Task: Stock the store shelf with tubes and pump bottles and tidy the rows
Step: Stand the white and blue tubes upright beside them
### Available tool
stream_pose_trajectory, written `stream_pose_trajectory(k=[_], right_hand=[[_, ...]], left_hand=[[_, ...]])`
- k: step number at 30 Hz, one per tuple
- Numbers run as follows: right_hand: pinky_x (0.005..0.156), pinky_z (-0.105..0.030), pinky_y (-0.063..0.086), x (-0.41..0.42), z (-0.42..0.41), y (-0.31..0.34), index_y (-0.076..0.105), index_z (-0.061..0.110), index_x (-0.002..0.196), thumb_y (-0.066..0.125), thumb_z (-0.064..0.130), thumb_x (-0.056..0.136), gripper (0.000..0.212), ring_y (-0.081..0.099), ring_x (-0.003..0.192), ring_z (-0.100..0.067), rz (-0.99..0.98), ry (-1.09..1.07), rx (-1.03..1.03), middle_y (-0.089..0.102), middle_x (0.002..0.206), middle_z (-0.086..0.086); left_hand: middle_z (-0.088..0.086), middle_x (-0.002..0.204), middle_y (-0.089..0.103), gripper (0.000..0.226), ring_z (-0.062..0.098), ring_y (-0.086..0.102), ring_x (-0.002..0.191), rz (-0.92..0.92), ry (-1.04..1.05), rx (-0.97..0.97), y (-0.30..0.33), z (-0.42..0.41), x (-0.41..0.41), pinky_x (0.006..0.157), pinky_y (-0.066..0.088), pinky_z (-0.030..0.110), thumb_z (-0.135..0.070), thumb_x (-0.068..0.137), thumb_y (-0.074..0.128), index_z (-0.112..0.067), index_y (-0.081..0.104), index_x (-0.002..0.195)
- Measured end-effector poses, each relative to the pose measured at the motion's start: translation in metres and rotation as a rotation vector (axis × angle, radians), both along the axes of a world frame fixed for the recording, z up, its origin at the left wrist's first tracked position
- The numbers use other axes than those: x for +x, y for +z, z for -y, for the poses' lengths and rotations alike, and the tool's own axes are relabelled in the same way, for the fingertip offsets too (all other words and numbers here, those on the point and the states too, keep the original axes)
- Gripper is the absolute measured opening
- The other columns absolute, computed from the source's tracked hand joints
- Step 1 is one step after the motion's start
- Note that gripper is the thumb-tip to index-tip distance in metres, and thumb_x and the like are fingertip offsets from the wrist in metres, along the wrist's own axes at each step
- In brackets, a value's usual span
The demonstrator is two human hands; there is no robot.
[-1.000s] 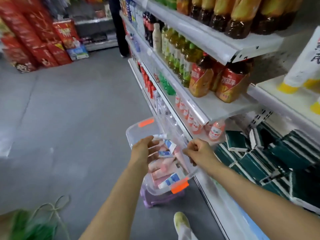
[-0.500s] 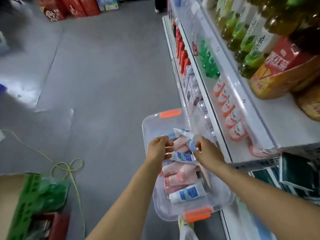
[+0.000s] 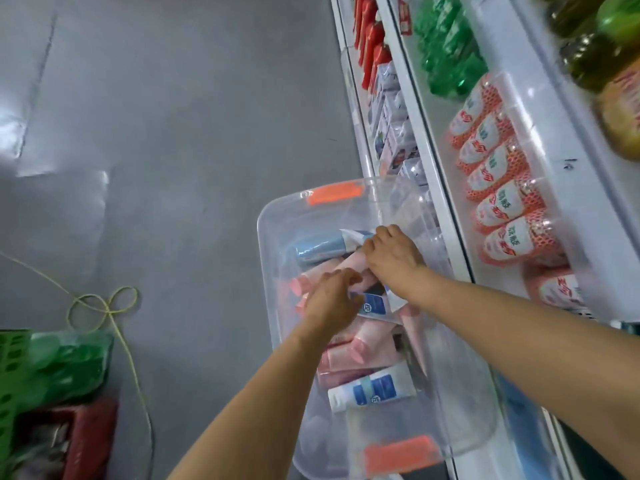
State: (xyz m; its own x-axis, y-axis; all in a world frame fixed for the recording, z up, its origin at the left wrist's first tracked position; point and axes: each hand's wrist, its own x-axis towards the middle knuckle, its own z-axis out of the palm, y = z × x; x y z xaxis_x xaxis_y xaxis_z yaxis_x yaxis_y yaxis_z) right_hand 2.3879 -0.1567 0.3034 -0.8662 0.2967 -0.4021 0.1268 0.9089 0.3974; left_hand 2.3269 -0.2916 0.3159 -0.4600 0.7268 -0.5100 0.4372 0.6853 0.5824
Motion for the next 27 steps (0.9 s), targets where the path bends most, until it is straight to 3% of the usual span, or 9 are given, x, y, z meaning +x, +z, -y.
stream_pose_trajectory(k=[3,7,9,12,14,18,21,25,27], right_hand=[[0.097,-0.036,0.035,-0.001,-0.008,-0.010,0.036,0.001,0.137,0.038,0.019,0.097,0.044,0.048,0.117,-0.029,0.035,0.026,0.044,0.057,0.127,-0.012],[0.094,-0.035,0.039,0.000,-0.011,-0.011,0.031,0.001,0.143,0.039,0.020,0.096,0.051,0.054,0.112,-0.030,0.018,0.003,0.026,0.058,0.124,-0.016],[0.084,-0.033,0.042,0.001,-0.009,-0.004,0.039,0.005,0.141,0.048,0.028,0.093,0.054,0.060,0.101,-0.027,-0.061,-0.020,0.082,0.063,0.114,-0.015],[0.086,-0.035,0.039,0.008,-0.003,0.001,0.019,0.000,0.147,0.034,0.016,0.099,0.054,0.054,0.110,-0.033,-0.040,-0.011,-0.003,0.054,0.127,-0.020],[0.084,-0.035,0.039,0.011,-0.001,0.009,0.018,-0.002,0.147,0.033,0.013,0.098,0.053,0.053,0.110,-0.032,-0.056,-0.020,-0.001,0.053,0.127,-0.020],[0.080,-0.035,0.040,0.028,0.009,0.028,0.023,-0.003,0.144,0.037,0.012,0.096,0.053,0.055,0.107,-0.032,-0.065,-0.100,-0.058,0.057,0.123,-0.017],[0.080,-0.036,0.041,0.040,0.025,0.055,0.025,0.001,0.145,0.041,0.017,0.095,0.055,0.057,0.104,-0.031,-0.162,-0.221,-0.146,0.060,0.118,-0.015],[0.073,-0.035,0.037,0.057,0.053,0.098,0.027,0.010,0.139,0.045,0.033,0.096,0.052,0.059,0.099,-0.030,-0.351,-0.559,-0.413,0.060,0.120,-0.012],[0.068,-0.031,0.039,0.065,0.066,0.121,0.029,0.016,0.134,0.045,0.037,0.096,0.046,0.060,0.089,-0.029,-0.481,-0.763,-0.616,0.060,0.120,-0.008]], left_hand=[[-0.003,0.133,0.053,0.044,0.022,0.040,0.122,-0.310,-0.310,-0.108,-0.015,0.008,0.002,0.102,0.029,0.040,-0.040,0.088,0.062,-0.029,0.053,0.129],[0.001,0.133,0.050,0.044,0.026,0.037,0.121,-0.539,-0.544,-0.218,-0.029,0.009,0.005,0.101,0.028,0.041,-0.033,0.089,0.061,-0.025,0.048,0.130],[0.005,0.133,0.048,0.049,0.027,0.037,0.122,-0.609,-0.627,-0.268,-0.031,0.009,0.010,0.103,0.028,0.040,-0.036,0.088,0.065,-0.023,0.046,0.132],[0.003,0.134,0.049,0.046,0.026,0.038,0.125,-0.663,-0.658,-0.283,-0.033,0.015,0.015,0.107,0.027,0.037,-0.038,0.090,0.061,-0.018,0.051,0.130],[0.004,0.135,0.052,0.046,0.025,0.042,0.125,-0.651,-0.614,-0.303,-0.029,0.020,0.016,0.106,0.029,0.036,-0.037,0.092,0.057,-0.014,0.050,0.132],[0.006,0.129,0.054,0.052,0.026,0.055,0.114,-0.406,-0.362,-0.355,-0.009,0.035,0.020,0.089,0.044,0.036,-0.042,0.092,0.054,-0.014,0.041,0.134],[-0.005,0.106,0.057,0.051,0.019,0.058,0.093,-0.166,-0.026,-0.243,0.014,0.048,0.020,0.069,0.040,0.029,-0.046,0.081,0.067,-0.025,0.047,0.122],[0.002,0.069,0.053,0.022,0.016,0.050,0.054,0.349,0.442,-0.081,0.057,0.054,0.029,0.049,0.041,0.024,-0.008,0.080,0.063,-0.013,0.054,0.100],[0.005,0.060,0.052,0.019,0.014,0.047,0.045,0.570,0.689,0.010,0.077,0.058,0.033,0.047,0.042,0.024,-0.002,0.081,0.063,-0.005,0.058,0.099]])
